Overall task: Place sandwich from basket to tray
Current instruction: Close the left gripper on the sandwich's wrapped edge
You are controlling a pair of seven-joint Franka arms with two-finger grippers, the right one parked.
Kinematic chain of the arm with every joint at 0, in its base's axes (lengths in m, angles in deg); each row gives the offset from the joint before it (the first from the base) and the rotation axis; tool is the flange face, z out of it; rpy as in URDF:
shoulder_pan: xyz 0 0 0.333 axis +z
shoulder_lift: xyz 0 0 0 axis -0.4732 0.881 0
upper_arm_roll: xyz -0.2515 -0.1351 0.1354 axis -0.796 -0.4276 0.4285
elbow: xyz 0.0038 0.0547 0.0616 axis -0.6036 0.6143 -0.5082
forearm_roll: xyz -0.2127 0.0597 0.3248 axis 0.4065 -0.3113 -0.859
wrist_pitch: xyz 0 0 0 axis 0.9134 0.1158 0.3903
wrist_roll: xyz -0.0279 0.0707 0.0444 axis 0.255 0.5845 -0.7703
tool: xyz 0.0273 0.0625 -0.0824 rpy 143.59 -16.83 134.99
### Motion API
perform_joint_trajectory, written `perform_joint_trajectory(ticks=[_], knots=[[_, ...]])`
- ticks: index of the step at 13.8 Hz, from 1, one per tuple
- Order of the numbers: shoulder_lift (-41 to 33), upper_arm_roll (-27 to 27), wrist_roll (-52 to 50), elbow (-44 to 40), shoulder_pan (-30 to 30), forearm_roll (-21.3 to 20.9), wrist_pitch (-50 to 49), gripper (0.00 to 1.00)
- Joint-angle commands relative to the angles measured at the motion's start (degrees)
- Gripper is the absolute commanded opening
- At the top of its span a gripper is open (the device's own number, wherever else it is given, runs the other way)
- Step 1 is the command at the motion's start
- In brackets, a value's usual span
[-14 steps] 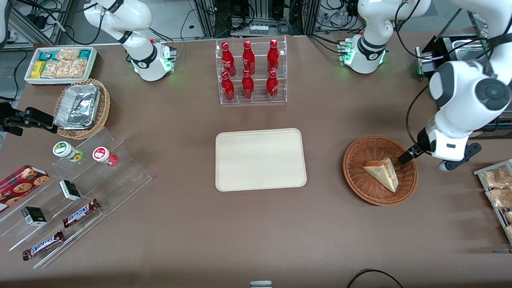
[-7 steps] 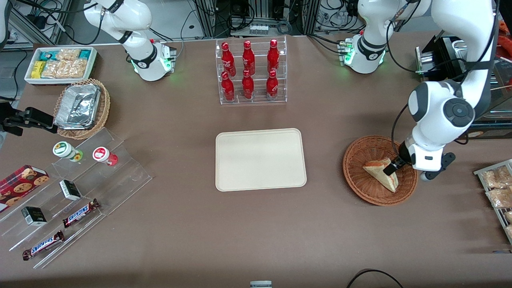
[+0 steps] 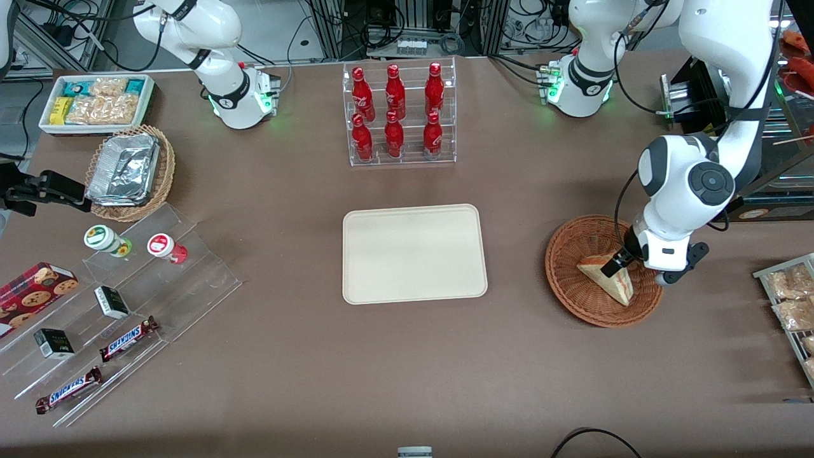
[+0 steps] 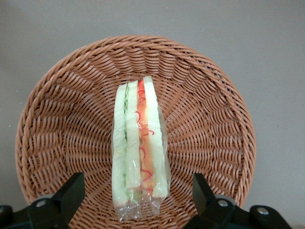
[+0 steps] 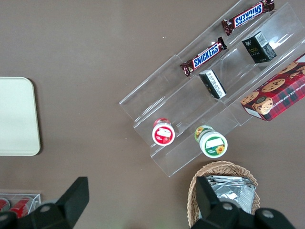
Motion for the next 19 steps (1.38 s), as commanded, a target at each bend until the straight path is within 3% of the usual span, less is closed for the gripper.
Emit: perform_joint_trajectory(ticks=[1,7,8,9,10,11,14,17,19], knots=[[1.32,-0.06,-0.92,0.44,0.02,0.36,2.6,1.0],[3.35,0.03,-0.92,2.72,0.11,0.36,7.62,1.0],[3.7,0.03,-1.0,2.72,0.11,0.36,7.62,0.9],[3.88,-0.06,-1.18,2.46,0.2,0.36,7.62,0.56],[3.79,-0.06,-1.96,2.2,0.2,0.36,7.35,0.14],[3.53,-0.06,-1.97,1.76,0.2,0.36,7.27,0.0],[2.74,-0.5,-1.45,-2.36,-0.59,-0.34,1.24,0.0],[1.33,-4.62,-1.44,-9.99,-0.68,-4.45,-9.74,0.0],[2.99,-8.83,-1.53,-18.59,-0.68,-5.0,-19.06,0.0]])
